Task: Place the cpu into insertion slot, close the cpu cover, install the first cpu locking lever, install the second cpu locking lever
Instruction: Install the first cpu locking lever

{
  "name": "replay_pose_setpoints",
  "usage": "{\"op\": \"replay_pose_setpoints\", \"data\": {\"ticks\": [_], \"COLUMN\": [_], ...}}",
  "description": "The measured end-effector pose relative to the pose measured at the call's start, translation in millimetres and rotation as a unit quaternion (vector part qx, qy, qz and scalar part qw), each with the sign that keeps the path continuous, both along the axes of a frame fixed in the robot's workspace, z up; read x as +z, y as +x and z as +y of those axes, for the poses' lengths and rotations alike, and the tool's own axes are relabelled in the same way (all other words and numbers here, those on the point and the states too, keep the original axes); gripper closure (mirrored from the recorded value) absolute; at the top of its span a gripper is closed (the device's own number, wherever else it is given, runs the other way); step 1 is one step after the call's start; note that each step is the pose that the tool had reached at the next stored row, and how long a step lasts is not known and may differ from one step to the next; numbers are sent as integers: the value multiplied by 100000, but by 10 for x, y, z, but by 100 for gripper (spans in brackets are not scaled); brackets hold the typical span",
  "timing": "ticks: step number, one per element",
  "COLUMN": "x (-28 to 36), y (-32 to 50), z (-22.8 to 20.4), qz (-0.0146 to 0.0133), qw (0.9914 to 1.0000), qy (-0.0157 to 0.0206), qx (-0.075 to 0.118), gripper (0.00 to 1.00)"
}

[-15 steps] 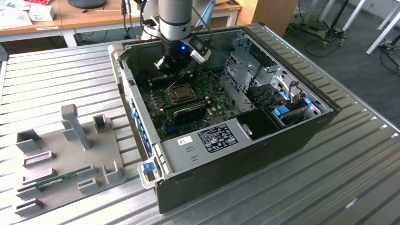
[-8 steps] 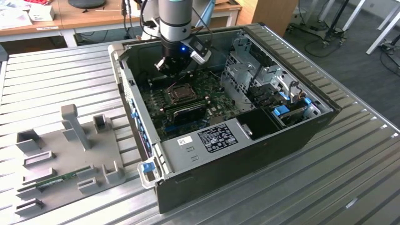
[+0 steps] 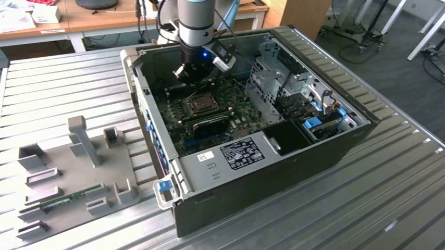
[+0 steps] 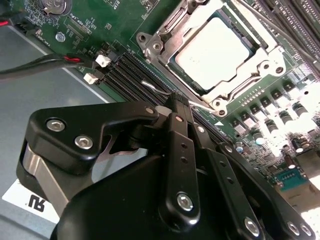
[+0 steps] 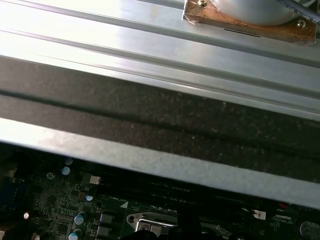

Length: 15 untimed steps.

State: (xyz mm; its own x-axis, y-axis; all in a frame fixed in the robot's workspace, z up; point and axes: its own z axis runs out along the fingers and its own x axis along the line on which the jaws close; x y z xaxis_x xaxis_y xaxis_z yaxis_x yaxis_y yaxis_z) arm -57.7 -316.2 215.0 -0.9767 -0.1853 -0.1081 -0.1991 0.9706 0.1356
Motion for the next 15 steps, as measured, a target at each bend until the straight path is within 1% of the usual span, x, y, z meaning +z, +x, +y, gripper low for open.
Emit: {"op": "replay_pose_setpoints", "data": {"ticks": [10, 15], "x": [-21, -30], "y": [23, 30], "z": [15, 26], "qz": [-5, -4], "qw": [100000, 100000], "qy": [-38, -135], "qx": [-1, 5], "gripper": [90, 90]}}
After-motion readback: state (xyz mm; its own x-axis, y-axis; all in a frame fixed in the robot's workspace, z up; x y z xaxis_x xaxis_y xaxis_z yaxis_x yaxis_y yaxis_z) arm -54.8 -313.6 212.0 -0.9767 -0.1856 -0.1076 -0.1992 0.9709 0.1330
